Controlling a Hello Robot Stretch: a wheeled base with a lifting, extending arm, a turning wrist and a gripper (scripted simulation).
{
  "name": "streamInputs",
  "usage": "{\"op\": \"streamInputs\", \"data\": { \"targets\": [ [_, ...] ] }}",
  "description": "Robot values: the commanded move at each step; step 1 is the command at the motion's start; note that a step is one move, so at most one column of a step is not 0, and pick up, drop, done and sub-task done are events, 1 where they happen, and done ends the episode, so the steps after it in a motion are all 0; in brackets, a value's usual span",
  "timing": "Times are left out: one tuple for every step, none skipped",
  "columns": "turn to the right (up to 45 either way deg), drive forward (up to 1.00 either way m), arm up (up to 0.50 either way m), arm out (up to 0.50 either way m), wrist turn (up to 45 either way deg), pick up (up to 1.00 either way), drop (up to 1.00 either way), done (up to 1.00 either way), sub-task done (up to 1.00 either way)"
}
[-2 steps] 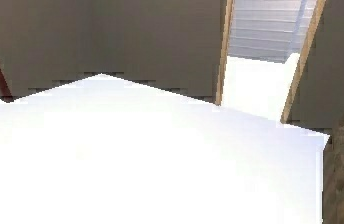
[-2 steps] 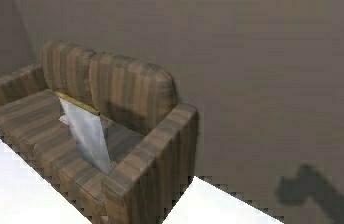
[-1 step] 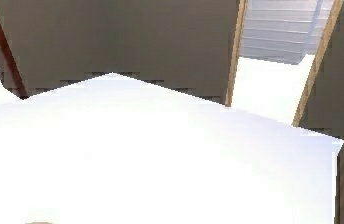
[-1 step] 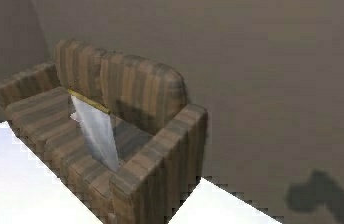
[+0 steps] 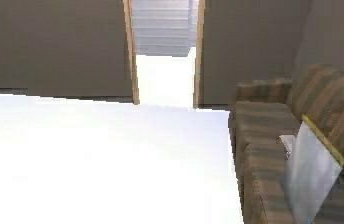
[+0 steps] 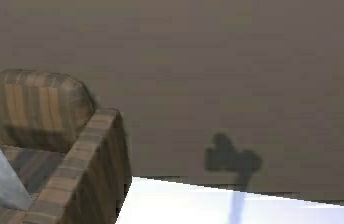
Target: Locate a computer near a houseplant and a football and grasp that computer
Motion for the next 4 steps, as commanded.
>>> {"op": "streamInputs", "data": {
  "targets": [
    [0.0,0.30,0.00,0.00,0.0,0.00,0.00,0.00,0.00],
    [-18.0,0.00,0.00,0.00,0.0,0.00,0.00,0.00,0.00],
    [0.0,0.50,0.00,0.00,0.0,0.00,0.00,0.00,0.00],
    [-45.0,0.00,0.00,0.00,0.0,0.00,0.00,0.00,0.00]
  ]
}}
